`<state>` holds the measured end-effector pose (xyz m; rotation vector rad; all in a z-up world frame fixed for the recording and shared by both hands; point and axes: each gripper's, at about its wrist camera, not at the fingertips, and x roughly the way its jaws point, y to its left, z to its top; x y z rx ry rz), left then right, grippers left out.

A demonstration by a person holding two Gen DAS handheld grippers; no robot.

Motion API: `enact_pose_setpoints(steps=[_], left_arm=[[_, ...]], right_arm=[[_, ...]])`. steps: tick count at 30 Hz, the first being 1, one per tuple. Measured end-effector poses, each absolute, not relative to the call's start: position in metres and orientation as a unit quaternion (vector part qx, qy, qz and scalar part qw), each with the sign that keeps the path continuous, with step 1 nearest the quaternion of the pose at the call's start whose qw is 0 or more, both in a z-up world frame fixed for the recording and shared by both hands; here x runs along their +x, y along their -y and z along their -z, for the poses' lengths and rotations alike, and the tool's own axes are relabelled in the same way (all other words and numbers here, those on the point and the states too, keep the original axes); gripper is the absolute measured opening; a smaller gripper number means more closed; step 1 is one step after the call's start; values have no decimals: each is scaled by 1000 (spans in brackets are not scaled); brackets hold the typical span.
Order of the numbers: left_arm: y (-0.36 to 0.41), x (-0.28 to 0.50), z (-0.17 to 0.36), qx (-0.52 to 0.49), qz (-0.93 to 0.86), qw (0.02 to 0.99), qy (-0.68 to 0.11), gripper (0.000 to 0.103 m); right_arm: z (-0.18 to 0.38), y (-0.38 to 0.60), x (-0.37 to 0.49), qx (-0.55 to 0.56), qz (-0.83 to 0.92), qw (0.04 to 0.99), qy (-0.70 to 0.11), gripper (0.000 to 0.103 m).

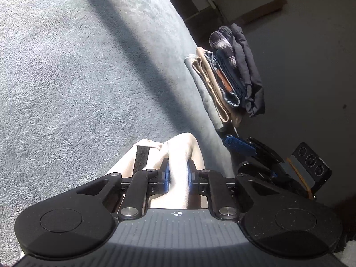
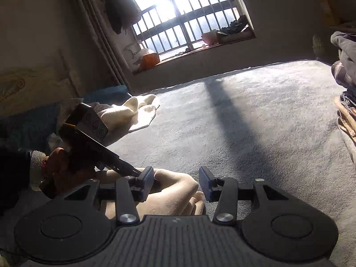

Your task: Fold clothes

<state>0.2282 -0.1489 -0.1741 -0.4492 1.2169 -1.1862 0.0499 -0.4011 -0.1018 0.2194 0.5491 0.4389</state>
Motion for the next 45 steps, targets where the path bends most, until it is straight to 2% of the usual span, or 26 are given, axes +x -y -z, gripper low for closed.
enact_pose_setpoints(steps=[3,6,8,12,17,26,31,36,41,45], left_arm=[[143,224,164,-211,536,636,-513,11],[139,221,157,-215,544,635,-505,11],[136,220,154,-221,546,633,-503,11],[132,220,152,-232,549,625,-504,11],[134,220,152,-231,553,621,-506,11],[132,218,151,-234,555,622,-501,11],[131,217,151,-236,556,622,-498,11],[132,217,151,-238,554,624,-497,11],[138,217,157,-250,545,626,-499,14],[152,225,179,-252,488,640,-537,16]], right_arm=[[106,380,54,58,-251,925,-280,64],[113,370,63,40,-268,917,-293,67],[107,370,61,45,-265,924,-271,67],[100,363,57,31,-278,929,-244,81],[107,341,62,-15,-298,920,-253,83],[117,348,80,76,-315,903,-283,84],[124,364,88,175,-334,878,-295,74],[144,396,98,303,-329,836,-317,43],[158,416,104,393,-333,787,-339,37],[200,441,114,513,-303,704,-387,36]])
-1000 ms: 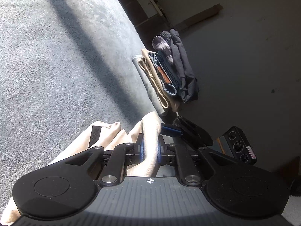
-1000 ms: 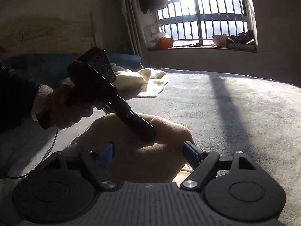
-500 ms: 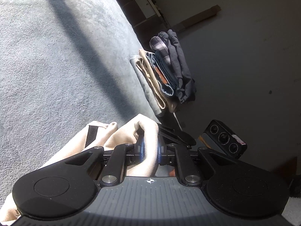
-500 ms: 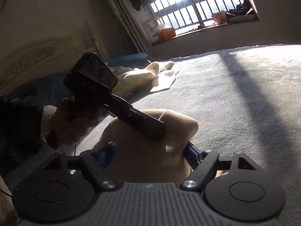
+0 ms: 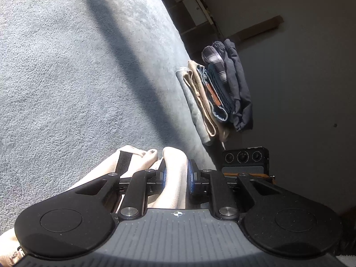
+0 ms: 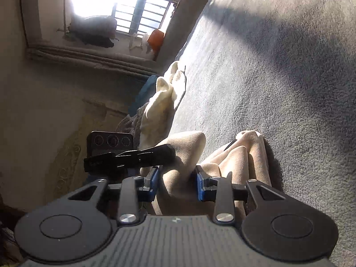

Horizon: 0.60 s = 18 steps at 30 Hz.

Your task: Fold clothes

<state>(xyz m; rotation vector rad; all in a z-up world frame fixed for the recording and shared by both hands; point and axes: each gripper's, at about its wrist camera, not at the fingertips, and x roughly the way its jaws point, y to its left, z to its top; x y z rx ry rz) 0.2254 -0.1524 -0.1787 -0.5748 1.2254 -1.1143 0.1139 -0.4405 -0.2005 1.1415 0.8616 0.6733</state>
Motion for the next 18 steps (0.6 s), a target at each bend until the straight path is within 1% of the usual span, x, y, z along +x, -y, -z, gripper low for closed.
enact_pose_setpoints(steps=[5,6,8,9,12,15,18], left_arm=[[163,234,201,-260,435,652,-565,18],[164,235,202,-260,433,654,-564,19],[166,235,203,-258,430,655,-565,19],[166,236,204,-257,429,656,-565,19],[166,238,208,-264,427,654,-566,19],[167,238,210,-269,424,653,-567,19],[167,238,210,-272,416,659,-565,20]], right_arm=[[230,473,104,596,-220,670,-383,35],[228,479,99,600,-214,675,-371,35],[211,489,84,571,-184,721,-347,36],[198,489,77,545,-186,746,-335,36],[153,466,60,423,-205,824,-316,36],[108,409,48,235,-248,891,-299,36],[98,356,40,78,-272,910,-303,35]])
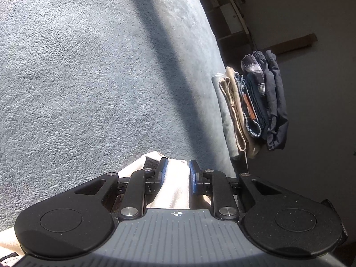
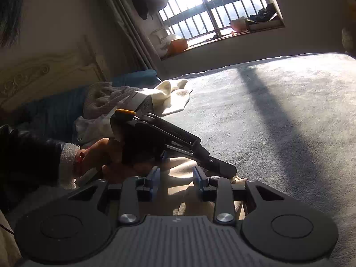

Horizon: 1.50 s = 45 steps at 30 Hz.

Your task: Fold clothes

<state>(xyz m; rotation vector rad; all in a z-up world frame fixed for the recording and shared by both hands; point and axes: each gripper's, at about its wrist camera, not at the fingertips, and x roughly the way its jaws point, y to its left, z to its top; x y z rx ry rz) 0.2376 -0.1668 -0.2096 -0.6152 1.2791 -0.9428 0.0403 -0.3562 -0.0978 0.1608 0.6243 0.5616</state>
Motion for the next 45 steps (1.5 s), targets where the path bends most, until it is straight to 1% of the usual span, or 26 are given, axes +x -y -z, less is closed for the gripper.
enact_pose_setpoints(steps=[1,2,4,6,8,10,12,14,16,18,19,21,23,25,28,31,33,35,37,38,39,42,43,45], left_arm=[[167,237,209,-272,413,661,-564,20],[165,237,207,-273,410,665,-561,21],[147,234,192,-279,391,698,-532,21],[128,232,177,-284,371,728,-501,22],[110,228,161,-284,353,758,-470,22],[97,207,137,-224,369,784,-447,22],[95,169,115,-122,402,804,-421,22],[99,122,107,-8,428,816,-388,22],[100,77,112,80,433,826,-353,22],[102,42,127,128,422,833,-333,22],[103,29,136,135,422,833,-330,22],[110,7,150,166,412,846,-294,26],[118,-4,157,193,411,850,-267,27],[119,-3,159,172,423,846,-275,27],[120,-2,163,143,425,847,-286,26],[120,-5,168,141,430,848,-277,24],[120,-6,168,138,432,847,-277,23],[118,-5,167,135,435,846,-278,22],[112,1,159,124,434,848,-279,23],[108,5,152,114,431,850,-279,25],[103,10,146,105,427,854,-276,25],[82,28,126,89,374,896,-221,25],[78,41,124,84,350,906,-223,24],[73,73,132,65,311,911,-265,24]], right_arm=[[102,341,40,26,-271,909,-316,35],[116,326,40,-35,-256,902,-347,31],[136,322,31,-67,-243,900,-356,31],[136,331,32,-22,-233,901,-366,30],[136,331,29,-16,-227,903,-366,30],[137,333,25,-11,-222,904,-366,30],[134,335,23,-4,-219,903,-369,30],[132,337,20,-2,-216,903,-371,30],[131,336,19,-5,-214,902,-374,30],[128,333,18,-15,-211,902,-376,30],[127,331,17,-21,-209,903,-376,30],[124,326,16,-28,-203,903,-377,30],[119,326,15,-32,-194,904,-380,30],[109,323,19,-37,-187,907,-375,30],[90,312,23,-50,-185,921,-339,30],[85,302,32,-53,-170,933,-313,30],[103,297,44,-62,-141,933,-325,30],[133,294,50,-101,-105,926,-347,30],[143,297,47,-83,-90,932,-341,30],[146,297,46,-77,-83,934,-338,30],[146,295,44,-84,-77,935,-336,30],[148,289,40,-107,-68,937,-326,30],[149,288,39,-112,-65,937,-323,30],[150,287,37,-113,-59,939,-319,30]])
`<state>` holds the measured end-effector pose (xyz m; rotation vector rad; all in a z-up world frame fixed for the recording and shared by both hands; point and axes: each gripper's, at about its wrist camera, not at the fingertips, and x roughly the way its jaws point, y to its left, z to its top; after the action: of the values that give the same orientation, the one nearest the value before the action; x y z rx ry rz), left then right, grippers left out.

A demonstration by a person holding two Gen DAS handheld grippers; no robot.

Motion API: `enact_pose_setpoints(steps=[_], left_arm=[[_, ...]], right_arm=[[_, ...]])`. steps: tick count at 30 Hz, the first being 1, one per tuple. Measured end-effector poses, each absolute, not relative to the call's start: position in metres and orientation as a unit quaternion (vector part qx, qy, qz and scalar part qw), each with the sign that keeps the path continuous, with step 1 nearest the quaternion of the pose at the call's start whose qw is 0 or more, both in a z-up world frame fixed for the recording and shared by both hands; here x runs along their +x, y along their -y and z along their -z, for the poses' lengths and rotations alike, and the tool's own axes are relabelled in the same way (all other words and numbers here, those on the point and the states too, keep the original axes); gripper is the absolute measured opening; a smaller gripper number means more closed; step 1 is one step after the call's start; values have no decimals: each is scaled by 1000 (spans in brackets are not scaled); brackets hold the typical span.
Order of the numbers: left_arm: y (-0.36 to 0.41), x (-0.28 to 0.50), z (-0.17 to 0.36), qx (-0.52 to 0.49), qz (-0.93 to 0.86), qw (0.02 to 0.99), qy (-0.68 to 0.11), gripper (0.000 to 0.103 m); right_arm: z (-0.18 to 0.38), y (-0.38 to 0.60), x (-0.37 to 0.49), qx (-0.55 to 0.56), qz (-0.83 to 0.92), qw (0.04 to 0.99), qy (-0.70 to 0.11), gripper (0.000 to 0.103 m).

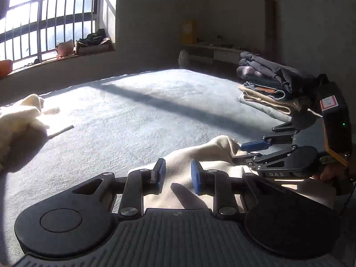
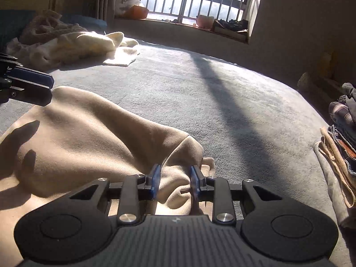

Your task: Fold clothes

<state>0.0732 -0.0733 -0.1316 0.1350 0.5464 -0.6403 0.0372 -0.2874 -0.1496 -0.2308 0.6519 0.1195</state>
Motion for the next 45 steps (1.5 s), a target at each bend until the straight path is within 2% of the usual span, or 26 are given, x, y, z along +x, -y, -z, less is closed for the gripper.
enact_pose_setpoints(steps=[2,9,13,19,21,26,29,36,39,42,45], left_arm=[[73,90,147,55,305,907,-285,28],[84,98,170,58,296,908,-291,31],[82,93,166,82,298,909,-281,32],[70,70,130,82,311,915,-244,31],[69,52,124,95,341,905,-236,31],[95,-4,143,203,422,850,-241,32],[107,-17,154,233,413,852,-223,31],[110,-6,153,185,406,859,-250,31],[113,-8,155,178,403,862,-251,32],[115,-12,154,177,404,862,-251,33],[109,-15,144,181,404,862,-248,33]], right_arm=[[152,287,34,-113,-51,941,-315,30],[156,290,33,-116,-45,942,-311,30],[155,289,34,-119,-47,942,-311,31],[147,299,39,-112,-72,938,-320,37],[145,304,42,-98,-83,937,-326,37],[134,327,50,-4,-104,932,-346,37],[107,343,38,48,-106,940,-320,37],[59,322,-37,-47,-166,944,-282,37],[75,306,-63,-83,-198,927,-307,37],[122,295,-68,-140,-171,904,-365,36],[125,307,-68,-91,-161,914,-361,38]])
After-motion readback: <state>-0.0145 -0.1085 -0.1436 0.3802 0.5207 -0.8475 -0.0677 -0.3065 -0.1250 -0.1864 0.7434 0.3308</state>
